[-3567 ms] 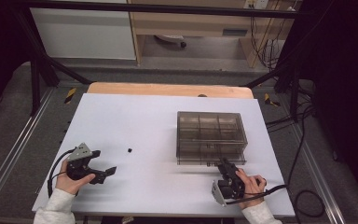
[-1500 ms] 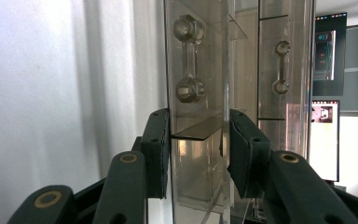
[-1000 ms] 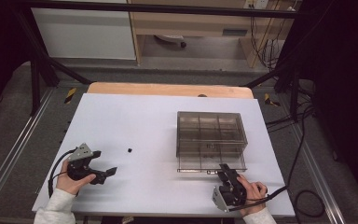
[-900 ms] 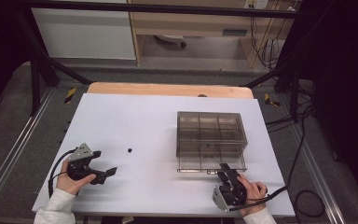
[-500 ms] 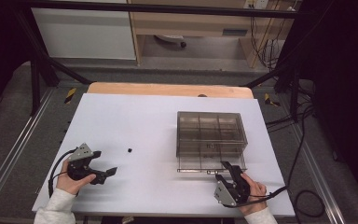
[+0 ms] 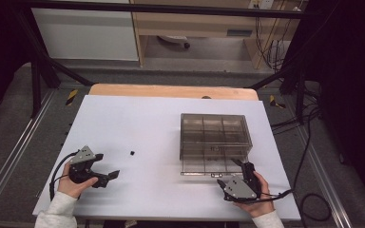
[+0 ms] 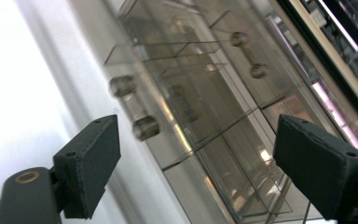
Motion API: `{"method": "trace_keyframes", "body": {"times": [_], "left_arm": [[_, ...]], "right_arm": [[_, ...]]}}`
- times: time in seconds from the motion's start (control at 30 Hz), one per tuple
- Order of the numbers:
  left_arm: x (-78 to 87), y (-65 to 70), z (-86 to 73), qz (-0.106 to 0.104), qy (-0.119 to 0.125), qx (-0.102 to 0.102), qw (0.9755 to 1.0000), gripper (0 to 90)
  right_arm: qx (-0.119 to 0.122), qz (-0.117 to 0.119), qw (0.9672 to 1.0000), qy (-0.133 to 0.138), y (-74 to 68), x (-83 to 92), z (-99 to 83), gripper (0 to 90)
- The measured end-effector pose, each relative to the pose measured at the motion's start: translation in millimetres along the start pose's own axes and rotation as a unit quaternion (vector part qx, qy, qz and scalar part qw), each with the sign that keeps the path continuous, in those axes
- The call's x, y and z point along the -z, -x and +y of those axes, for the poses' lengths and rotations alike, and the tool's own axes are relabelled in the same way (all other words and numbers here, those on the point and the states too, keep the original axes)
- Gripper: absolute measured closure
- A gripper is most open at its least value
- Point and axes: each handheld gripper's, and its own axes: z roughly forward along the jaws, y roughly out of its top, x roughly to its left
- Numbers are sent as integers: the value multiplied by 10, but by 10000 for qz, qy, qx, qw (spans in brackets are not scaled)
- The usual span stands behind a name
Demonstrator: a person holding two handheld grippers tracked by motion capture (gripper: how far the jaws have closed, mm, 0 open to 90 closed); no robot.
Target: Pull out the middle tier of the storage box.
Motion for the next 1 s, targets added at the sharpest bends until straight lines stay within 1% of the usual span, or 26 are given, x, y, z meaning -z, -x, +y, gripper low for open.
{"method": "trace_keyframes", "body": {"times": [0.13, 0.2, 0.3, 0.43, 0.47, 0.6, 0.7, 0.97, 1.0], "left_arm": [[-2, 1, 1, -4, 4, 4, 10000, 11], [-2, -1, 0, -4, 4, 8, 10000, 11], [-4, -3, -1, -11, 3, 18, 10000, 11], [-9, -2, 2, -10, 3, 26, 10000, 11], [-11, -1, 4, -13, -1, 24, 10000, 11], [-15, 0, 4, -15, -14, 15, 10000, 11], [-11, -3, 2, -12, -2, 27, 10000, 11], [-13, -2, 4, -13, -11, 21, 10000, 10], [-13, -3, 4, -17, -11, 24, 10000, 11]], "right_arm": [[-522, 30, 9986, 41, 66, 3, 6, 105], [-716, 7, 9974, 29, 99, 5, 9, 84], [-1026, -50, 9947, 45, 143, 15, 8, 71], [-1514, 58, 9884, -84, 204, 24, 2, 64], [-1602, 92, 9870, -109, 219, 23, -3, 62], [-1985, 259, 9795, -203, 270, 26, -27, 60], [-2292, 371, 9725, -198, 308, 37, -42, 59], [-2634, 508, 9630, -265, 376, 66, -98, 58], [-2691, 522, 9613, -259, 385, 71, -109, 58]]}}
